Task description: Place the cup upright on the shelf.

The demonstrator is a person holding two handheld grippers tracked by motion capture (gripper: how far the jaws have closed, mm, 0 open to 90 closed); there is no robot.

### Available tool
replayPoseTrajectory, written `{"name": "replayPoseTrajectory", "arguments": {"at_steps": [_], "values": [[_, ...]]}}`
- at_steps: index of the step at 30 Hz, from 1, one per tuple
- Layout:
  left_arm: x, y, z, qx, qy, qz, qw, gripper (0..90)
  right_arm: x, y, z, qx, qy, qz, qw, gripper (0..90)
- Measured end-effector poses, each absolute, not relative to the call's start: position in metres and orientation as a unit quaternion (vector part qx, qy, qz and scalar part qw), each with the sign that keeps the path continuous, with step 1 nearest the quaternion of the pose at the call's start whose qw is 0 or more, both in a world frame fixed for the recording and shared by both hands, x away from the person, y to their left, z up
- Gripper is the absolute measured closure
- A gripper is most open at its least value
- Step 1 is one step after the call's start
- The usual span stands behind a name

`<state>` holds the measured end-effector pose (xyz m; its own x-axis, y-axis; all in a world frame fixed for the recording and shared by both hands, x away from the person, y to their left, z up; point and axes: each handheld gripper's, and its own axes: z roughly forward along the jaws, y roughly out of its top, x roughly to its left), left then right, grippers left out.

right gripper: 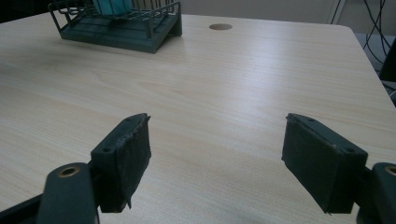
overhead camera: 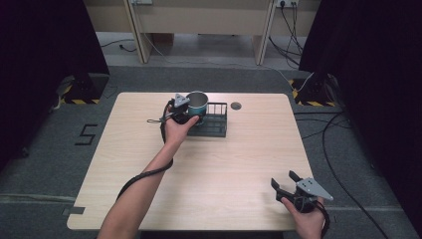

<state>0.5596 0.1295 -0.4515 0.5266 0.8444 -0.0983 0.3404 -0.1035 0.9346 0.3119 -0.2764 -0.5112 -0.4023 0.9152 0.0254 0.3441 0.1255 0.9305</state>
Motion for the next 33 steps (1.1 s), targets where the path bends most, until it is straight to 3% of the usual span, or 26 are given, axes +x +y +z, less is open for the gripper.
{"name": "replayPoseTrajectory", "arguments": {"at_steps": [33], "values": [[0.531,0.154,-0.444,0.7,0.41,0.247,0.529,14.4,0.312,-0.276,-0.511,0.458,0.688,0.476,0.301,24.2]]}}
